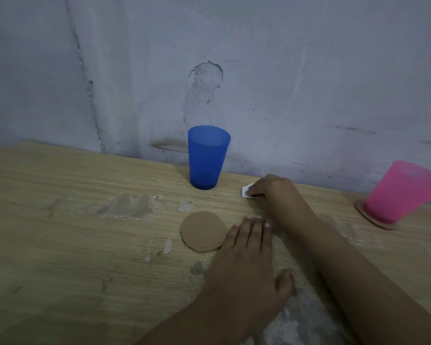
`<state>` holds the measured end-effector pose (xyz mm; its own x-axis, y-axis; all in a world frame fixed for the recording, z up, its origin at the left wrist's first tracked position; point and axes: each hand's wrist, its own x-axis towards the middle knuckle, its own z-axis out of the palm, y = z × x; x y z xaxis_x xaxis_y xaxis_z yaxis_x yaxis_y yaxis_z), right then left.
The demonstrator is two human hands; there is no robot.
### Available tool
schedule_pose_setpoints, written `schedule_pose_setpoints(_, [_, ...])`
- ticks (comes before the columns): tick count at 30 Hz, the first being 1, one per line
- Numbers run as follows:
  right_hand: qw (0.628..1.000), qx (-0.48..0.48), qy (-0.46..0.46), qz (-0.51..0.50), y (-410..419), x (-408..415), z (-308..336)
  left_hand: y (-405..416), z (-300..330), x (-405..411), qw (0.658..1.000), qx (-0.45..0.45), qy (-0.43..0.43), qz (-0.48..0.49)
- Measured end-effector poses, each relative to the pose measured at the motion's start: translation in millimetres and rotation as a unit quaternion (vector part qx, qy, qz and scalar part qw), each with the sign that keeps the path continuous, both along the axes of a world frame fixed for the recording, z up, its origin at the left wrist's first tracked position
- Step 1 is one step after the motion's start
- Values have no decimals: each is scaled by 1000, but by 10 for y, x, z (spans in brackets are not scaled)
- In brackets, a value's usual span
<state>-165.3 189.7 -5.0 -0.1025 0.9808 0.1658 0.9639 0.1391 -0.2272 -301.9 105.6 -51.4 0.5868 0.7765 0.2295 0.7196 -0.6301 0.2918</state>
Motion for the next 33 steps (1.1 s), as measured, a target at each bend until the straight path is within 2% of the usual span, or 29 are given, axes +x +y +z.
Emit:
schedule_pose_setpoints(5, [994,-104,9,21,-72,14,91,13,-22,-8,1000,2,-1,-2])
schedule_pose_setpoints(9, [996,-80,35,33,-160,-41,115,6,-26,3,1000,4,1,-3])
schedule_pose_setpoints(13, [999,13,7,50,19,-134,-21,9,-2,9,1000,-2,-5,-4])
schedule_pose_setpoints(19, [999,21,-24,22,437,-121,-25,8,-2,-9,1000,6,-13,-6])
schedule_pose_setpoints(24, [999,38,-26,-25,324,67,3,11,-13,-15,1000,3,-9,-8])
schedule_pose_setpoints(27, [999,19,-38,-29,174,90,16,11,-16,-5,1000,4,-10,-7])
schedule_pose_setpoints(30, [996,-74,-33,35,18,-17,73,9,-14,-4,1000,3,-16,-6])
schedule_pose_setpoints(33, [995,-58,-44,62,-207,-82,151,9,-8,0,1000,4,-22,-5])
